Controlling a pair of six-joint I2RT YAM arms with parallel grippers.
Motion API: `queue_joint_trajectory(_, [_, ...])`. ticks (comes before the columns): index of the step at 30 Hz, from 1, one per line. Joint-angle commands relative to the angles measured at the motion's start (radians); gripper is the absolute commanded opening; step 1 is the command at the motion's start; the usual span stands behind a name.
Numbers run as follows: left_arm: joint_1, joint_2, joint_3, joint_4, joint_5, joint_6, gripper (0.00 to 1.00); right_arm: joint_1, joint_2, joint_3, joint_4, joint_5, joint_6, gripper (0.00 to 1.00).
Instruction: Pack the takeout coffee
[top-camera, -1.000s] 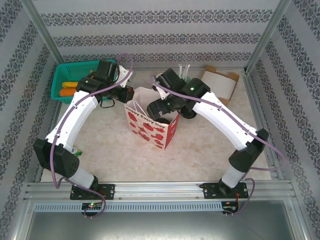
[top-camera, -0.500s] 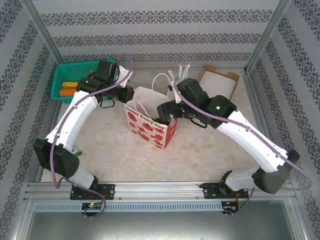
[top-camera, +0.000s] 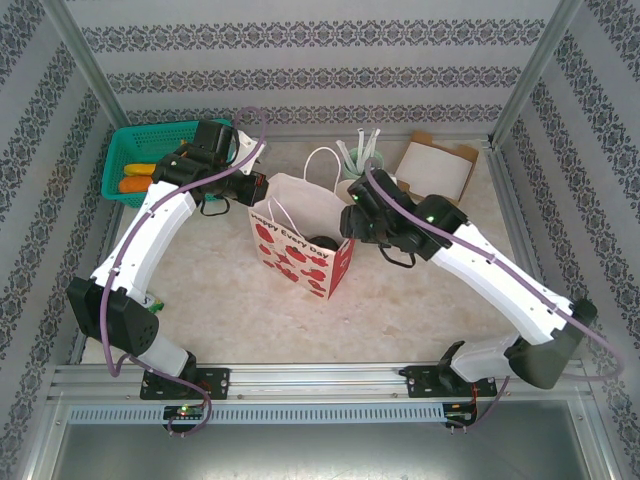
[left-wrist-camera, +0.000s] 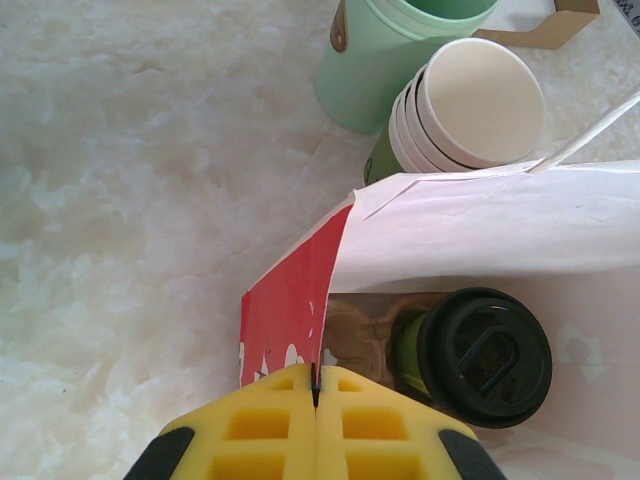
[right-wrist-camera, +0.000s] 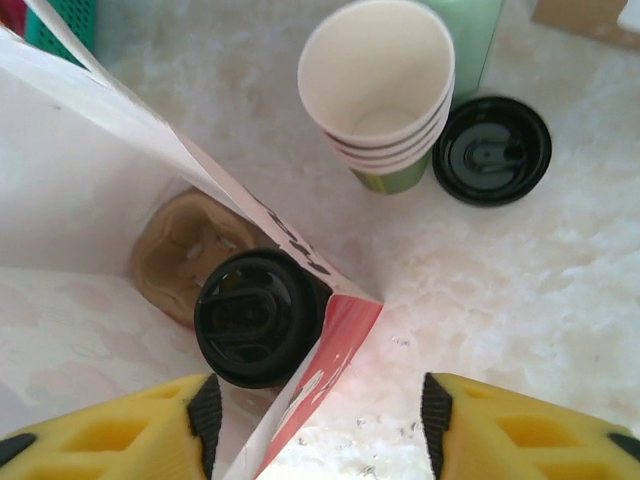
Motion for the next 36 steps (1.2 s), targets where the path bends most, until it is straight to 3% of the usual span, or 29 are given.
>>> queue_joint_trajectory(1, [0.008, 0.003, 0.015, 0.014, 0.001, -0.02, 0.0, 0.0, 0.004, 0.0, -0.018, -0.028, 0.02, 0.51])
queue_joint_trajectory(6, [0.007, -0.002, 0.016, 0.009, -0.001, -0.023, 0.0, -0.001, -0.001, -0.013, 0.01, -0.051, 0.013, 0.33])
queue_joint_trajectory(14, [0.008, -0.017, -0.001, 0.02, -0.003, -0.026, 0.0, -0.003, 0.015, -0.027, 0.04, -0.096, 0.022, 0.26])
queue_joint_trajectory(25, [0.007, -0.07, -0.033, 0.002, -0.033, -0.036, 0.0, -0.012, 0.055, 0.02, 0.06, -0.13, -0.071, 0.02])
queue_joint_trajectory(30, [0.008, -0.118, -0.058, -0.037, -0.081, -0.081, 0.0, -0.041, 0.08, 0.056, 0.079, -0.183, -0.126, 0.0])
queue_joint_trajectory(36, [0.007, -0.172, -0.092, -0.042, -0.076, -0.249, 0.0, -0.075, 0.157, 0.134, 0.088, -0.246, -0.207, 0.0])
